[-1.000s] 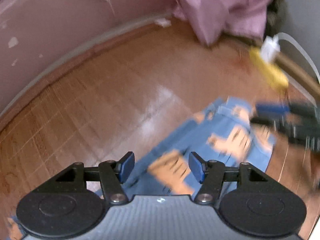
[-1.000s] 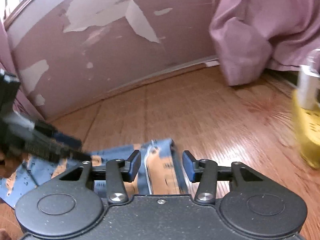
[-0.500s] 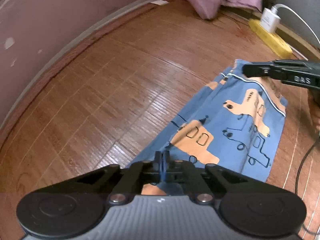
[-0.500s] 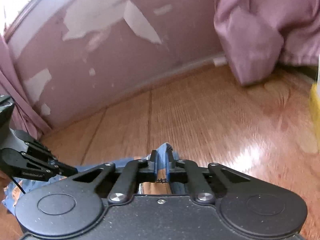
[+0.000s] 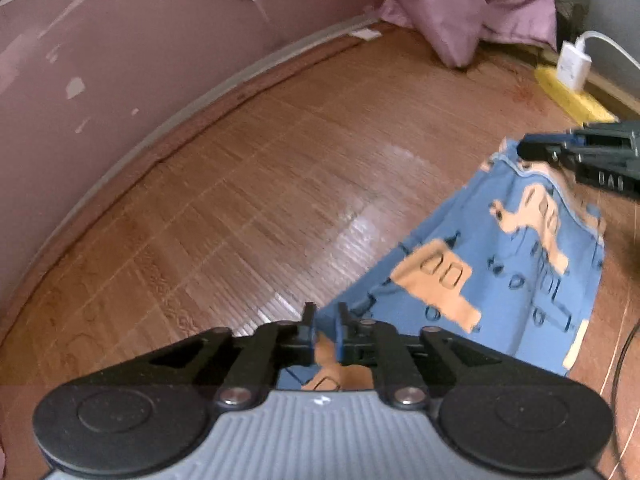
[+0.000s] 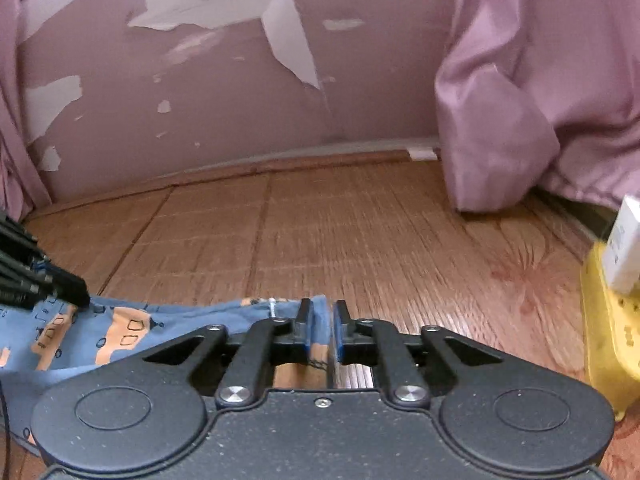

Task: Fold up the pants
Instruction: 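Grasp the folded pants edge with the right gripper while the left gripper holds the fabric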

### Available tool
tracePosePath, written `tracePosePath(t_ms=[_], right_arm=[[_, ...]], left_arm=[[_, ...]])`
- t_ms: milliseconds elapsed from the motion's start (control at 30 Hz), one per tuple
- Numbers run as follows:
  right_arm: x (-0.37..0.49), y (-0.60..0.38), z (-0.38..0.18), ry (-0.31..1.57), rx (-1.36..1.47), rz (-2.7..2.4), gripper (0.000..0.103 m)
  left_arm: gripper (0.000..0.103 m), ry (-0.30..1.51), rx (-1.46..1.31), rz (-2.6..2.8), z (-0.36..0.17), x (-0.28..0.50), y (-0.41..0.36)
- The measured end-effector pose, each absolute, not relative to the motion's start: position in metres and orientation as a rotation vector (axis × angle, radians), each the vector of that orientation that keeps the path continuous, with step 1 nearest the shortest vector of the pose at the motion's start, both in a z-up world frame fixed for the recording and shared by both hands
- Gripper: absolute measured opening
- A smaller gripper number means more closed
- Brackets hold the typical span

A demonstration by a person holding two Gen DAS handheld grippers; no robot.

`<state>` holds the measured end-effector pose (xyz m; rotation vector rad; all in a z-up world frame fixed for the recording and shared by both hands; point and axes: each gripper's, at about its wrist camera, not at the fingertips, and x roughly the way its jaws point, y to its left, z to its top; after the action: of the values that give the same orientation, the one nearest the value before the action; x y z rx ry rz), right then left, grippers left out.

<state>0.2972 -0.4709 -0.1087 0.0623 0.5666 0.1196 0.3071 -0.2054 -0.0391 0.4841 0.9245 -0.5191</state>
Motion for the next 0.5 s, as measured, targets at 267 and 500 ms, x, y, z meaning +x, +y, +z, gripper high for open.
tracePosePath(t_ms=[267,500], right_arm=[[0.268,-0.495,-0.089,0.666,0.131,0.195,0.043],[0.259,-0.497,-0.094,0.761,0.102,0.243,0.03]], left_arm=[[0.014,0.917,0.499,-0.528,-0.046,0.308,-0.204],[0.014,0.869,0.4,-0.55,-0.034,0.284,-0.206]])
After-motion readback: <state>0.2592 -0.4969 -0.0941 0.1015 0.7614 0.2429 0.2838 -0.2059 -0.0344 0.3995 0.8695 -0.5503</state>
